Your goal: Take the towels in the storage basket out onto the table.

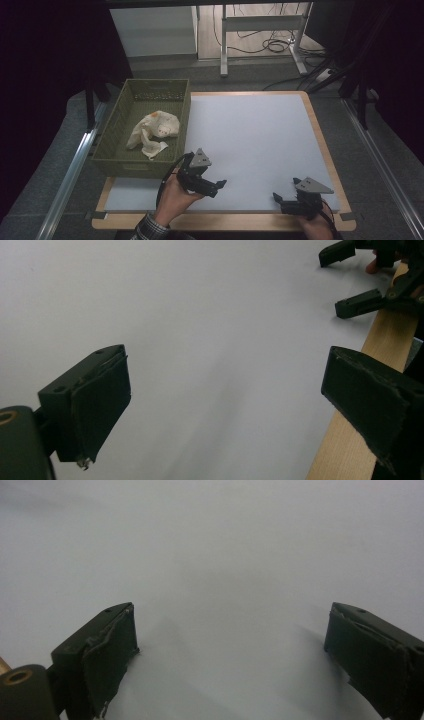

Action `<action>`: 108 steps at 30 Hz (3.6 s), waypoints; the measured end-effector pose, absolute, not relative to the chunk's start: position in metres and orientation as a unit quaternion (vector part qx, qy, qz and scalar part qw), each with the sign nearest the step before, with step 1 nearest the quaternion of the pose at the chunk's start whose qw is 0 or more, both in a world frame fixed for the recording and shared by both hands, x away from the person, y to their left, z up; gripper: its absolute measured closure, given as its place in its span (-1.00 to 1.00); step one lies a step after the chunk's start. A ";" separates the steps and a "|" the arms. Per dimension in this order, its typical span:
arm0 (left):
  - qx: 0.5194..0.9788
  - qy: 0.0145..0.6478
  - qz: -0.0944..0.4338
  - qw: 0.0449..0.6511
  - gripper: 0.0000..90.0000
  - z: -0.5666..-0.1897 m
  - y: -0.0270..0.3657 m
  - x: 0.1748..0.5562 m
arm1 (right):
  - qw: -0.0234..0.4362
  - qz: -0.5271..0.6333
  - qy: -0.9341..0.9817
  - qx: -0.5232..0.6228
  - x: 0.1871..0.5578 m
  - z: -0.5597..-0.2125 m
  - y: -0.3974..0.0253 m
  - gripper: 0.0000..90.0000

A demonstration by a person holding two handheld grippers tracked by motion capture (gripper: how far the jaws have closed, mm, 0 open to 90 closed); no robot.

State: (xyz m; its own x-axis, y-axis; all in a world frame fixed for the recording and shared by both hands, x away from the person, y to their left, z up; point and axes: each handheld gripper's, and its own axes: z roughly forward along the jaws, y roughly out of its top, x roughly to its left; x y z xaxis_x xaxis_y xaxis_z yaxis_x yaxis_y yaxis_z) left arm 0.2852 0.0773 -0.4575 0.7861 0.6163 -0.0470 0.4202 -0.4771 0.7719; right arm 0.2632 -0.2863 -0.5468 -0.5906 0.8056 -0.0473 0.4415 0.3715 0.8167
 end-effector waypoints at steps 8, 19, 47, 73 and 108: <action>0.854 0.311 0.113 0.401 -0.87 -0.432 0.089 0.300 | 0.227 0.402 0.796 0.391 0.263 -0.547 -0.286 -0.85; 0.854 0.335 0.129 0.375 -0.87 -0.410 0.118 0.325 | 0.227 0.402 0.796 0.391 0.263 -0.547 -0.286 -0.85; 0.785 0.447 0.226 0.365 -0.87 -0.416 0.226 0.386 | 0.227 0.402 0.796 0.392 0.263 -0.547 -0.286 -0.85; 0.763 0.561 0.196 0.254 -0.66 -0.454 0.269 0.449 | 0.227 0.403 0.796 0.391 0.263 -0.547 -0.286 -0.85; 0.717 0.528 0.215 0.401 0.81 -0.422 0.287 0.416 | 0.227 0.402 0.796 0.391 0.263 -0.547 -0.286 -0.85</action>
